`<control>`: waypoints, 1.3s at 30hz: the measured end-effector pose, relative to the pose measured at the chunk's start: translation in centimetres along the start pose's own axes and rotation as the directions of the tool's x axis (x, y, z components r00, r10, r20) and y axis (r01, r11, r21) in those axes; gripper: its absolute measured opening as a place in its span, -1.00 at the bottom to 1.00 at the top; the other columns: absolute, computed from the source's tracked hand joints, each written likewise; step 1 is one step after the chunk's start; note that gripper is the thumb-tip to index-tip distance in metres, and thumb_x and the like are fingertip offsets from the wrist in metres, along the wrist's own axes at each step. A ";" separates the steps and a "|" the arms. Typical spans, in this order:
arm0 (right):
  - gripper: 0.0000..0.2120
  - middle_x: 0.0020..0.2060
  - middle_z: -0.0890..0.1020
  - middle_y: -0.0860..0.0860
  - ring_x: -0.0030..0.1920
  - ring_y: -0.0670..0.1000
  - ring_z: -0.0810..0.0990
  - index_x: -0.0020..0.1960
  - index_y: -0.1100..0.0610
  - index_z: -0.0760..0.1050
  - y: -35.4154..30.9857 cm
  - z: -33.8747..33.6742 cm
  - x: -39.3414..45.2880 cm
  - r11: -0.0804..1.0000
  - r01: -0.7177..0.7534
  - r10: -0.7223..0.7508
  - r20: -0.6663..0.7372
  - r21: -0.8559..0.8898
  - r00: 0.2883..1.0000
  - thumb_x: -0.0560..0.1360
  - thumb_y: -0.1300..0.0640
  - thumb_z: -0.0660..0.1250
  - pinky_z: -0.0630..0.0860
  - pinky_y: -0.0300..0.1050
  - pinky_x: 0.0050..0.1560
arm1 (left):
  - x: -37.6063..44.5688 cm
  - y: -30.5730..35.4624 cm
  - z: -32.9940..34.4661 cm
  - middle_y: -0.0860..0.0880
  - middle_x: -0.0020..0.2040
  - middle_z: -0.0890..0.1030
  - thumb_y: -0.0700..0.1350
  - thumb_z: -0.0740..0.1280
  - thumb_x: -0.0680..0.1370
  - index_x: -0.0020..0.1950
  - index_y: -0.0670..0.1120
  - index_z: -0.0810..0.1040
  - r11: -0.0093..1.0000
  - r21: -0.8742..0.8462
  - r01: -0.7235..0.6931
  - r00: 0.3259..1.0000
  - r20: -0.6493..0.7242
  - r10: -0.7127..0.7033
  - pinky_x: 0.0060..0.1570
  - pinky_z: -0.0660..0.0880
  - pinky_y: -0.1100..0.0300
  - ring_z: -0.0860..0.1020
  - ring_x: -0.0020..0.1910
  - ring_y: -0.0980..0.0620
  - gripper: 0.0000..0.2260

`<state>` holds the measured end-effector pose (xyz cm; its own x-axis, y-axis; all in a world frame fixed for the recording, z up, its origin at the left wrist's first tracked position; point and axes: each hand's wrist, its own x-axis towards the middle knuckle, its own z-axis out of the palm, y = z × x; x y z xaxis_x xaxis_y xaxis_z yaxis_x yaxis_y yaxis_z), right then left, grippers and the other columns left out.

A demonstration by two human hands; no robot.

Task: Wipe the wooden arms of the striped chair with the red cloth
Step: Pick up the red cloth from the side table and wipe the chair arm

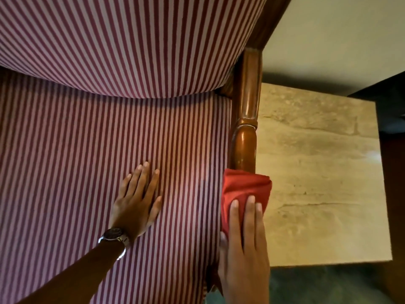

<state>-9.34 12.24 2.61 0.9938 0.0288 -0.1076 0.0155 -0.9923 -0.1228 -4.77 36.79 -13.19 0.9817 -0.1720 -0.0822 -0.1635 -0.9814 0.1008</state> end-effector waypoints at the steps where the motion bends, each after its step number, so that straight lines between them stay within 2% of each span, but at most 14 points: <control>1: -0.33 0.69 0.00 0.13 0.68 0.18 0.00 0.66 0.12 0.08 0.2 0.3 0.2 1.000 -0.003 0.003 -0.001 -0.016 1.000 0.59 0.02 0.15 0.29 0.23 0.55 | 0.0 -0.1 0.1 -0.27 0.66 0.12 0.14 -0.06 0.69 0.67 -0.15 0.06 1.000 0.011 0.002 1.000 0.006 -0.002 0.56 0.22 -0.20 0.20 0.62 -0.24 -0.39; 5: -0.25 0.68 0.04 0.18 0.67 0.22 0.02 0.67 0.13 0.05 -0.2 -1.0 7.6 0.999 0.047 -0.047 -0.037 -0.009 0.998 0.57 0.10 0.29 0.27 0.28 0.57 | -0.1 -0.1 0.3 -0.26 0.67 0.10 0.15 -0.06 0.69 0.68 -0.14 0.03 1.000 0.002 0.006 1.000 0.019 -0.006 0.57 0.21 -0.20 0.19 0.63 -0.24 -0.39; 9: -0.32 0.68 0.02 0.19 0.68 0.21 -0.02 0.68 0.13 0.00 -0.8 -2.4 16.6 0.999 0.028 -0.027 -0.074 0.019 0.997 0.63 0.11 0.20 0.21 0.27 0.60 | -0.1 -0.2 0.4 -0.24 0.68 0.07 0.15 -0.04 0.69 0.68 -0.13 0.02 1.000 0.004 -0.006 1.000 0.024 0.006 0.57 0.21 -0.20 0.15 0.64 -0.21 -0.38; 11: -0.38 0.68 0.00 0.19 0.68 0.19 -0.02 0.68 0.13 0.00 -0.5 -2.0 16.1 0.999 0.035 -0.031 -0.097 0.032 0.995 0.69 0.10 0.16 0.22 0.25 0.60 | -0.1 -0.2 0.4 -0.24 0.68 0.07 0.15 -0.02 0.69 0.68 -0.13 0.03 1.000 0.012 -0.001 1.000 0.022 0.001 0.57 0.21 -0.19 0.15 0.65 -0.21 -0.38; 13: -0.39 0.69 -0.05 0.15 0.69 0.15 -0.06 0.68 0.11 -0.01 -0.2 -1.3 10.9 0.998 0.025 -0.019 -0.095 0.064 0.995 0.70 0.07 0.14 0.29 0.27 0.57 | -0.1 -0.2 0.2 -0.24 0.68 0.08 0.15 -0.03 0.69 0.68 -0.13 0.03 1.000 0.010 0.000 1.000 0.024 0.000 0.58 0.20 -0.19 0.16 0.64 -0.21 -0.38; 17: -0.34 0.70 -0.10 0.06 0.69 0.09 -0.13 0.67 0.08 0.02 0.1 -0.2 1.1 1.000 -0.001 0.002 -0.026 0.031 1.000 0.62 -0.02 0.12 0.30 0.26 0.55 | 0.0 0.0 0.1 -0.26 0.66 0.12 0.15 -0.05 0.69 0.68 -0.14 0.03 0.999 0.036 -0.001 1.000 0.015 0.000 0.57 0.19 -0.18 0.21 0.62 -0.23 -0.38; 19: -0.28 0.69 -0.05 0.11 0.68 0.16 -0.06 0.67 0.10 0.04 0.5 -0.3 3.2 1.000 0.021 -0.020 -0.030 0.011 0.999 0.58 0.03 0.22 0.30 0.28 0.54 | -0.1 0.1 0.2 -0.27 0.66 0.12 0.15 -0.05 0.68 0.68 -0.14 0.02 0.999 0.038 -0.008 1.000 0.010 0.008 0.57 0.17 -0.18 0.21 0.62 -0.23 -0.38; 21: -0.23 0.68 0.01 0.17 0.67 0.22 -0.01 0.67 0.11 0.04 0.1 -1.3 9.0 0.996 0.091 -0.090 -0.051 0.021 0.995 0.56 0.10 0.32 0.31 0.31 0.55 | 0.0 0.1 0.2 -0.27 0.66 0.13 0.14 -0.03 0.68 0.68 -0.14 0.02 0.999 0.044 -0.013 1.000 -0.008 0.013 0.57 0.18 -0.18 0.21 0.61 -0.23 -0.38; 25: -0.29 0.68 -0.02 0.18 0.68 0.21 -0.07 0.68 0.11 -0.03 -0.7 -3.2 19.9 0.998 0.042 -0.040 -0.066 0.037 0.997 0.64 0.12 0.24 0.17 0.24 0.62 | -0.2 0.1 -0.1 -0.28 0.65 0.16 0.13 -0.02 0.68 0.67 -0.15 0.04 0.998 0.054 -0.022 1.000 -0.011 0.023 0.57 0.20 -0.19 0.21 0.61 -0.24 -0.38; 27: -0.31 0.69 -0.04 0.16 0.69 0.19 -0.08 0.68 0.10 -0.03 -0.3 -2.7 18.4 0.996 0.058 -0.053 -0.076 0.067 0.996 0.66 0.11 0.21 0.15 0.23 0.63 | 0.0 0.1 -0.3 -0.29 0.64 0.17 0.13 -0.01 0.68 0.67 -0.16 0.07 0.998 0.068 -0.014 1.000 -0.011 0.015 0.57 0.20 -0.19 0.23 0.61 -0.25 -0.38; 31: -0.25 0.70 -0.05 0.09 0.69 0.14 -0.08 0.68 0.07 -0.01 0.5 -1.5 5.3 0.993 0.069 -0.069 -0.001 0.097 0.998 0.57 0.11 0.24 0.28 0.29 0.56 | 0.0 0.2 -0.3 -0.29 0.64 0.19 0.13 -0.03 0.69 0.65 -0.17 0.14 0.997 0.071 -0.007 1.000 -0.015 0.008 0.56 0.20 -0.19 0.25 0.60 -0.25 -0.40; 33: -0.23 0.70 -0.04 0.08 0.69 0.14 -0.06 0.68 0.07 0.02 0.9 -1.1 3.0 0.994 0.074 -0.076 0.027 0.085 0.997 0.52 0.07 0.20 0.27 0.28 0.56 | 0.0 0.2 -0.1 -0.28 0.64 0.18 0.14 -0.04 0.69 0.65 -0.16 0.14 0.997 0.074 0.000 1.000 -0.019 0.001 0.58 0.15 -0.18 0.24 0.60 -0.24 -0.40; 36: -0.20 0.69 -0.02 0.14 0.68 0.20 -0.04 0.67 0.10 0.04 0.6 -1.6 8.6 0.991 0.099 -0.099 0.001 0.092 0.995 0.51 0.10 0.30 0.16 0.24 0.61 | 0.0 0.3 0.0 -0.27 0.65 0.15 0.15 -0.03 0.69 0.66 -0.15 0.10 0.998 0.063 -0.014 0.999 -0.045 0.017 0.60 0.10 -0.16 0.23 0.61 -0.24 -0.39; 39: -0.26 0.69 -0.05 0.17 0.68 0.21 -0.10 0.68 0.09 -0.04 -0.2 -3.1 17.8 0.994 0.070 -0.067 -0.035 0.080 0.997 0.61 0.12 0.24 0.11 0.21 0.65 | 0.0 0.1 0.1 -0.27 0.66 0.13 0.14 -0.02 0.69 0.67 -0.15 0.06 0.998 0.057 -0.022 0.997 -0.072 0.026 0.61 0.07 -0.15 0.22 0.62 -0.25 -0.39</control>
<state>8.73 12.55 3.75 0.9938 0.0911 -0.0643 0.0759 -0.9750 -0.2088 -4.83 36.65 -13.32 0.9816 -0.1910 -0.0079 -0.1904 -0.9806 0.0454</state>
